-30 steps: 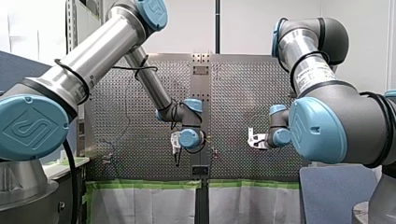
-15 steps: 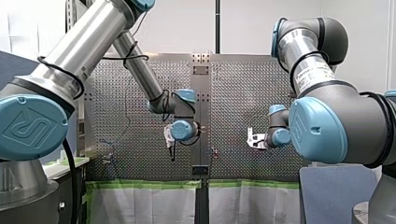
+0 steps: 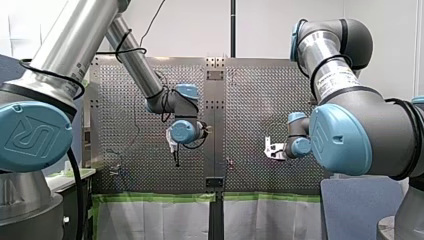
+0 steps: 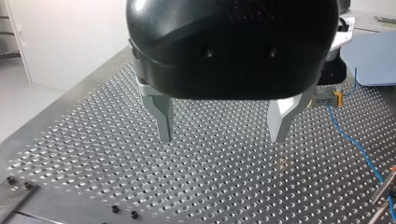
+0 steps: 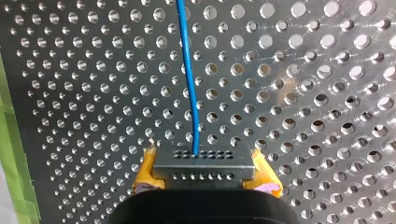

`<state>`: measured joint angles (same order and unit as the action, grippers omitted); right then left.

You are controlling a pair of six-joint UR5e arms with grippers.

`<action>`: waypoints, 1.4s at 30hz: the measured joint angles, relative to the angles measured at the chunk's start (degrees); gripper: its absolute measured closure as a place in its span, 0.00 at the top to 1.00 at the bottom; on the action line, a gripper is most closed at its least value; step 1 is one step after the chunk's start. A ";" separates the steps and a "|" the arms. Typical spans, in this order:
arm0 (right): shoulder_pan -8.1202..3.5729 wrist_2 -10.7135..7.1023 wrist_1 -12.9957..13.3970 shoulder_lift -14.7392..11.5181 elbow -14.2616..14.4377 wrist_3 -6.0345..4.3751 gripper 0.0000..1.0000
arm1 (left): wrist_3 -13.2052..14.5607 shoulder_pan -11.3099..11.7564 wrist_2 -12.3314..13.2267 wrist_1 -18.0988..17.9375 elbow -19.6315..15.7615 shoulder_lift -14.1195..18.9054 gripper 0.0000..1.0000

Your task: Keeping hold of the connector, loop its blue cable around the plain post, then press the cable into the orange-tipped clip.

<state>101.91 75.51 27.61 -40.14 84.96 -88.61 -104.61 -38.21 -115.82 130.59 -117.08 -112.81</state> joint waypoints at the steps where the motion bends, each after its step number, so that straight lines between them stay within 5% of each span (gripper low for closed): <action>1: 0.00 0.00 0.00 0.00 -0.01 0.00 0.00 | -0.03 -0.05 -0.04 -0.05 -0.55 0.53 0.99; 19: -0.06 0.02 -0.08 -0.04 -0.16 0.17 0.00 | -0.07 -0.54 -0.15 -0.15 -10.60 10.61 0.99; 29: -0.46 3.38 -3.44 -2.77 -0.53 4.26 0.00 | -0.20 -0.69 -0.19 -0.15 -15.87 15.87 0.99; 32: -0.27 4.46 -4.19 -4.35 -0.37 4.76 0.00 | -0.15 -0.77 -0.21 -0.15 -17.27 17.28 0.99; 42: 0.17 4.37 -3.99 -6.64 -0.18 3.78 0.00 | -0.07 -0.88 -0.32 -0.04 -23.36 21.84 0.99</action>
<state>102.09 79.88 23.62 -46.77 84.78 -84.83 -104.68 -39.09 -116.14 130.55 -140.44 -90.97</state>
